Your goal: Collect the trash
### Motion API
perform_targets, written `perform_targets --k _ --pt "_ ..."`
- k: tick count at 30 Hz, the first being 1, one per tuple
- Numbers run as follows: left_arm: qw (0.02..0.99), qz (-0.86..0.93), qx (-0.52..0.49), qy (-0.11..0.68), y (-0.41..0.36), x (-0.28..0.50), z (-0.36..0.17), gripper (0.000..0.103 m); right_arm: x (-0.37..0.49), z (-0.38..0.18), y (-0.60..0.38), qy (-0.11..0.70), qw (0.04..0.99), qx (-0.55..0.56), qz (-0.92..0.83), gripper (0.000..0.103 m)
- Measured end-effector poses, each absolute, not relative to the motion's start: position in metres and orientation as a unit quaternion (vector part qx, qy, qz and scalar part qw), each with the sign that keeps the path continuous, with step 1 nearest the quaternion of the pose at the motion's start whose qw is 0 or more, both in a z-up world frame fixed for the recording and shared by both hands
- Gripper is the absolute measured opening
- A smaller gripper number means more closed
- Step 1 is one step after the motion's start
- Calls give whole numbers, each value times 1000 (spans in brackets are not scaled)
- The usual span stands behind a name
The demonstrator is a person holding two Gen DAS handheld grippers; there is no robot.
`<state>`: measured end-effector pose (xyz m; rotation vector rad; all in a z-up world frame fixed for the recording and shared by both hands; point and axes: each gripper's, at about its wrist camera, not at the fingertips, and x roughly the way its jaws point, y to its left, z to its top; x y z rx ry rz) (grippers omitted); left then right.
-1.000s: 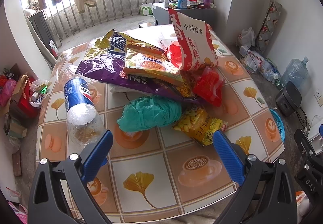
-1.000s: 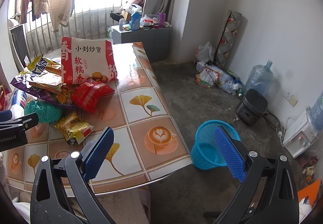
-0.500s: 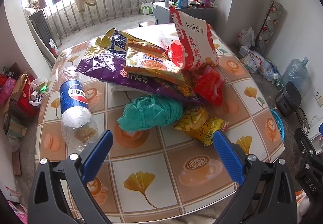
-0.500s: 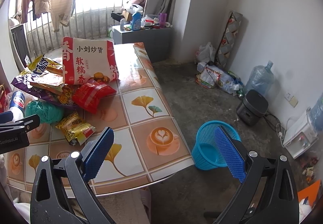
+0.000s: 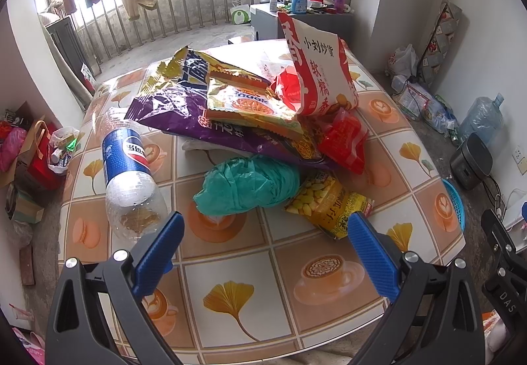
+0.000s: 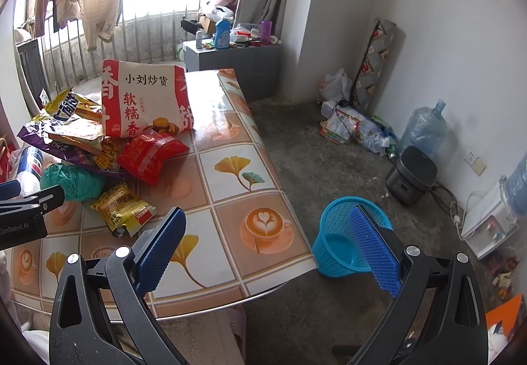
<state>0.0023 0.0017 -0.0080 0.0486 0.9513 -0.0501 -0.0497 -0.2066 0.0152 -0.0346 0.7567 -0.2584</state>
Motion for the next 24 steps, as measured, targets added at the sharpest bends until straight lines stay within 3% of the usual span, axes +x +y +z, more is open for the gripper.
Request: perform_targets --k 24 --pt "888 -20 21 459 8 5 -7 97 -40 12 -191 374 919 -25 -119 95"
